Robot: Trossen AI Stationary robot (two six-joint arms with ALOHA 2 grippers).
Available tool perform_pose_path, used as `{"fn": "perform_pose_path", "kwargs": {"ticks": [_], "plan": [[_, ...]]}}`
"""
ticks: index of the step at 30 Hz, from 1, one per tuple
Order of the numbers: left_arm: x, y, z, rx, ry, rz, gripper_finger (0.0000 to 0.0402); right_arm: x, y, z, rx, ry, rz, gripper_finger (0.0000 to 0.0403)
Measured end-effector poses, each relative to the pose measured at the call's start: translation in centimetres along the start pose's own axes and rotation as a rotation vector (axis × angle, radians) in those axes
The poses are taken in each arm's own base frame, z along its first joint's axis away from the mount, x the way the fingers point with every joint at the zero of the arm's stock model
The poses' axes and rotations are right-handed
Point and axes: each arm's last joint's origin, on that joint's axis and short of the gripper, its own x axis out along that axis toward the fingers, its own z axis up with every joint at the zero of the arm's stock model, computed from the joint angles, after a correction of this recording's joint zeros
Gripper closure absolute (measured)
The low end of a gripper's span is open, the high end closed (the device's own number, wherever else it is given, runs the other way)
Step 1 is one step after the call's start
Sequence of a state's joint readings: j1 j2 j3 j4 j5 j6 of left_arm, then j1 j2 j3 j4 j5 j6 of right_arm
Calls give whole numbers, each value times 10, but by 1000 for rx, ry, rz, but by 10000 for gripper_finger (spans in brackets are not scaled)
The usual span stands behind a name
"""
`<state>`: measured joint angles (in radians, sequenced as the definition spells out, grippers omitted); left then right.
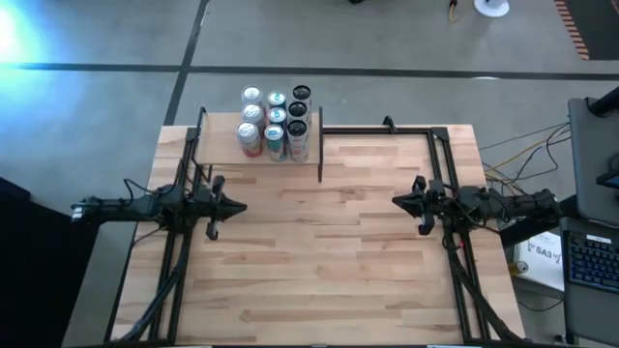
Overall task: Place canned beverage on shelf
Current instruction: Return to Home Position
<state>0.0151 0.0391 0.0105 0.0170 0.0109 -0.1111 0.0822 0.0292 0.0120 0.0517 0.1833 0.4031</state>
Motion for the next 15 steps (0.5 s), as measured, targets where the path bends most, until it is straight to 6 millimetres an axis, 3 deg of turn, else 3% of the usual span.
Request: {"fn": "perform_pose_path", "kwargs": {"ticks": [15], "plan": [[0, -1, 12, -2, -6, -1, 401, 0, 0, 0, -18, 0, 0, 394]]}}
